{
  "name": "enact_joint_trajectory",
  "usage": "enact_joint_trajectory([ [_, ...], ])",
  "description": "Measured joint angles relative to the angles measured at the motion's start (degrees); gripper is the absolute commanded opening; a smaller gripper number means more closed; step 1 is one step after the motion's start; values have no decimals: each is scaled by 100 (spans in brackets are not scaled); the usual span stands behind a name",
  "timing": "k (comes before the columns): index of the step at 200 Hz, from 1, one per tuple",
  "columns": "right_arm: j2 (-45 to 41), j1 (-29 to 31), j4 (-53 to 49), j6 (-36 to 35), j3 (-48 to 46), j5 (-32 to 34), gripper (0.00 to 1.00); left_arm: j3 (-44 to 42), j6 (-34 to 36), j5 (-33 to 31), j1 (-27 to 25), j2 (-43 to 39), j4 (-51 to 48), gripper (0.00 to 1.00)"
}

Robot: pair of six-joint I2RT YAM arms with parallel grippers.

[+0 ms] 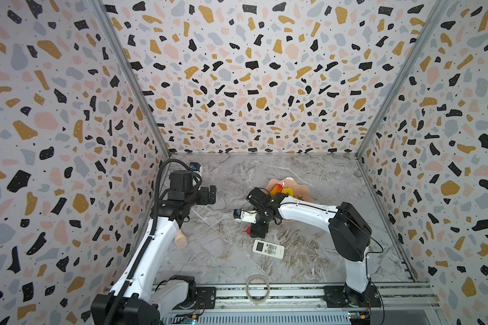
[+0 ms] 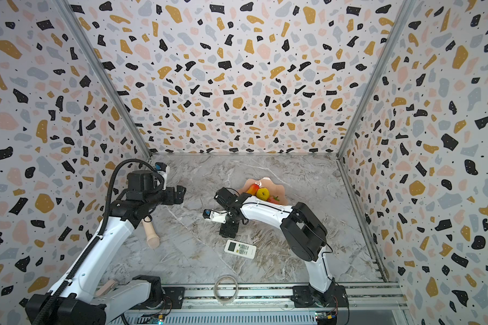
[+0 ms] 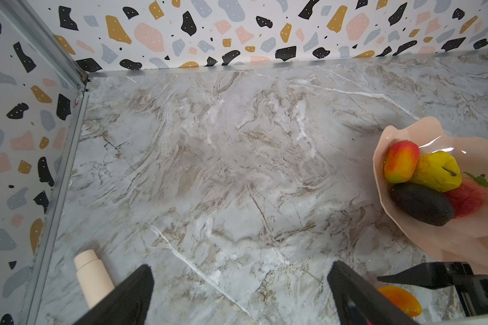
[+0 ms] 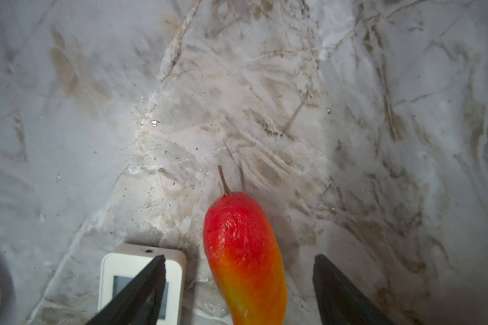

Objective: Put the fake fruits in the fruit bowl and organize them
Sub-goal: 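Move the right gripper back to the redder mango and grasp it, then lift the red mango into the pink bowl and release it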

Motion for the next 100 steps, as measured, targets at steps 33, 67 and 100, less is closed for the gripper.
enact_joint_trajectory([
  [33,177,-66,22,55,0,-20,76,0,0,2,0,0,0,99],
  [67,282,-127,98,94,0,-28,57,0,0,0,0,0,2,100],
  [100,308,-160,149,125,4,-61,42,0,0,0,0,0,2,100],
])
